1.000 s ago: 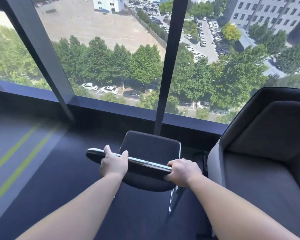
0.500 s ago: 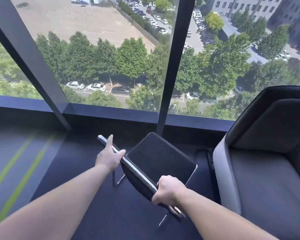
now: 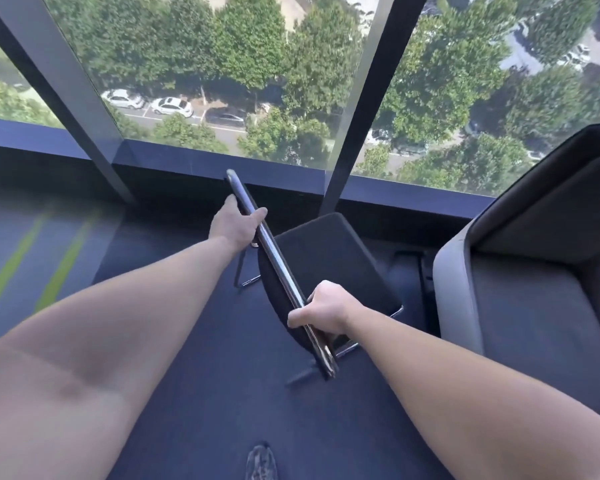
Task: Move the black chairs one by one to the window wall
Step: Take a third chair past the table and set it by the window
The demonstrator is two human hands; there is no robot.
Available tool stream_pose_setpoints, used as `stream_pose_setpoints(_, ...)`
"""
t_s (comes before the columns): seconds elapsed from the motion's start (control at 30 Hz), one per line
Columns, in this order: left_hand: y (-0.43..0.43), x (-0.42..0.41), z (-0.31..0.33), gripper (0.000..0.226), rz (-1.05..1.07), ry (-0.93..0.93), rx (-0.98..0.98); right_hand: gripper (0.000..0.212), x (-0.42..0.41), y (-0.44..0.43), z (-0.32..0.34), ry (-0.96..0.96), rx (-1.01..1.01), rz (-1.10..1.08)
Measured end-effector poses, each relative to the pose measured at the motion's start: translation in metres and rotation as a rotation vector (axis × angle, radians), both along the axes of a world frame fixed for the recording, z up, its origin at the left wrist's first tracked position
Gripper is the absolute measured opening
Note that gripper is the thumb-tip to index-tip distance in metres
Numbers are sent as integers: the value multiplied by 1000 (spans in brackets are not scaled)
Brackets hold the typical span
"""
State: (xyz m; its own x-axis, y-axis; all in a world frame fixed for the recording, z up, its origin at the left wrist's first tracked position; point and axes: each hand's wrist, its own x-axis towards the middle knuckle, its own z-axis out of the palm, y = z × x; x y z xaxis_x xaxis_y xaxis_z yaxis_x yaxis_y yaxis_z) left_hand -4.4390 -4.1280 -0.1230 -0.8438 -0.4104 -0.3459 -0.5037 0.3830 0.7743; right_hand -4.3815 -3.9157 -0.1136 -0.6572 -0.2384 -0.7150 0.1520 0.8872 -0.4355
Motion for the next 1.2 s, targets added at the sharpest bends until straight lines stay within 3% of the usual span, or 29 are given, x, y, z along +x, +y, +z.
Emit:
stream_pose_setpoints(0.2, 11, -11, -4, 42, -193, -20, 13, 40, 6, -30, -2, -22, -61, -164)
stream_pose_setpoints(0.3, 13, 2, -4, 57, -267, -95, 96, 57, 2, -27, -1, -81, -67, -135)
stream_pose_setpoints(0.4, 17, 27, -4, 43, -290, -132, 145, 70, -23, -7, 6, -187, -79, 22)
stream_pose_setpoints(0.47, 24, 43, -4, 42, -244, -145, 198, 73, -53, 2, 14, -36, 5, 188)
stream_pose_setpoints(0.57, 41, 63, -1, 50, -245, -211, 251, 98, -101, -3, 27, 414, 159, 445)
stream_pose_setpoints(0.67, 56, 78, 3, 59, -199, -284, 253, 108, -143, -26, 33, 745, 237, 894)
stream_pose_setpoints(0.8, 77, 93, 2, 54, -100, -350, 51, 94, -170, -68, 27, 890, 262, 1415)
stream_pose_setpoints(0.9, 95, 93, 0, 50, 15, -351, -103, 59, -177, -88, 20, 876, 149, 1432)
stream_pose_setpoints(0.97, 95, 85, 0, 47, 24, -347, -210, 49, -186, -90, 14, 919, 76, 1410)
stream_pose_setpoints(1.07, 80, 65, 3, 35, -36, -358, -261, 46, -207, -87, 9, 916, 63, 1324)
stream_pose_setpoints(1.2, 57, 33, 10, 25, -182, -388, -354, 60, -231, -82, 11, 903, 148, 1232)
